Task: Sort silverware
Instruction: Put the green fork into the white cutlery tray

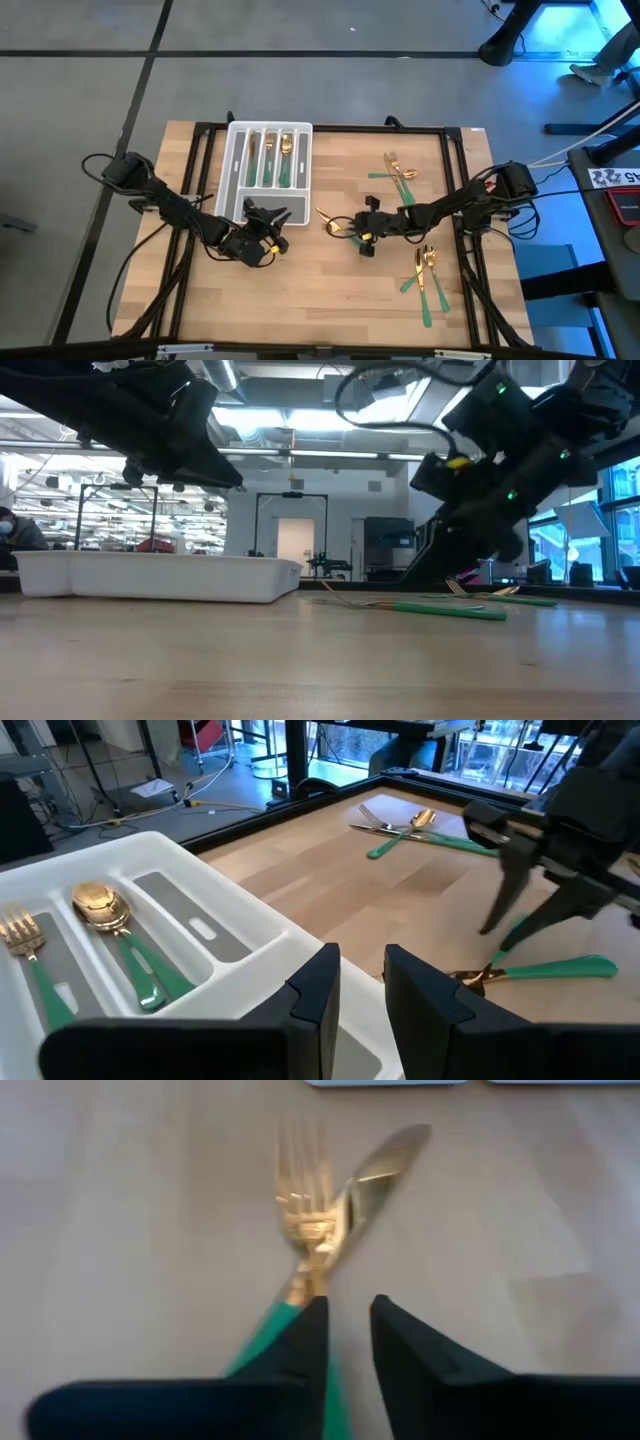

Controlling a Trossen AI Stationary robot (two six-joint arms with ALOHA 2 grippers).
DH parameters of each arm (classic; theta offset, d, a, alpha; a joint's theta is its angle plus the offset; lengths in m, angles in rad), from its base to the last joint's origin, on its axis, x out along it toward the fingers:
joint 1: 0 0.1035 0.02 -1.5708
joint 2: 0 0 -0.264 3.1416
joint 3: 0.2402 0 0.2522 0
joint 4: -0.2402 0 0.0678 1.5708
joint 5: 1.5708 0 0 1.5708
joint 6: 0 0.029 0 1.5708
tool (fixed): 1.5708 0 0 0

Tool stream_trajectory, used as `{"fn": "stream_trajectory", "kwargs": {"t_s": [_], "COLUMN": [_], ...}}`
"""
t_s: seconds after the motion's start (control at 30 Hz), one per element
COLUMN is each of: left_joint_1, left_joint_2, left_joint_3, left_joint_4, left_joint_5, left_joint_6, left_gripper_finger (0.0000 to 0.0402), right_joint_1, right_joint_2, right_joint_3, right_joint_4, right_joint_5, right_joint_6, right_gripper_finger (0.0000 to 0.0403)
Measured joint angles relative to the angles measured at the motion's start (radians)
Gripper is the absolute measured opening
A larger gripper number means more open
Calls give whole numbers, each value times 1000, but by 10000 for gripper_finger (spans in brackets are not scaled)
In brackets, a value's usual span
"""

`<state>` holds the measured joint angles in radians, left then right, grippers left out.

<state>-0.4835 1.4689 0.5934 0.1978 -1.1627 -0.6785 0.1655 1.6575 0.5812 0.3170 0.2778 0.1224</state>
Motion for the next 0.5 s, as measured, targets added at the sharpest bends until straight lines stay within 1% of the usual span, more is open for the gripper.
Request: {"fn": "stream_trajectory", "kwargs": {"t_s": [0.1, 0.17, 0.27, 0.33, 0.43, 0.5], "left_joint_1": [0, 0, 0, 0, 0, 0], "left_joint_2": [0, 0, 0, 0, 0, 0], "left_joint_3": [0, 0, 0, 0, 0, 0], "left_joint_4": [0, 0, 1, 2, 1, 1], "left_joint_5": [0, 0, 0, 0, 0, 4], "left_joint_6": [-1, -2, -3, -13, -24, -25], "left_gripper_finger": [69, 69, 69, 69, 69, 69], "right_joint_1": [-24, -45, -73, -86, -97, -96], "right_joint_2": [21, 38, 71, 91, 106, 102], "right_joint_3": [0, 1, 3, 4, 4, 4], "right_joint_4": [-10, 4, 55, 86, 95, 92], "right_joint_5": [-16, -58, -160, -210, -231, -210], "right_joint_6": [-23, -23, -23, -25, -29, -31], "right_gripper_finger": [111, 116, 115, 110, 100, 95]}}
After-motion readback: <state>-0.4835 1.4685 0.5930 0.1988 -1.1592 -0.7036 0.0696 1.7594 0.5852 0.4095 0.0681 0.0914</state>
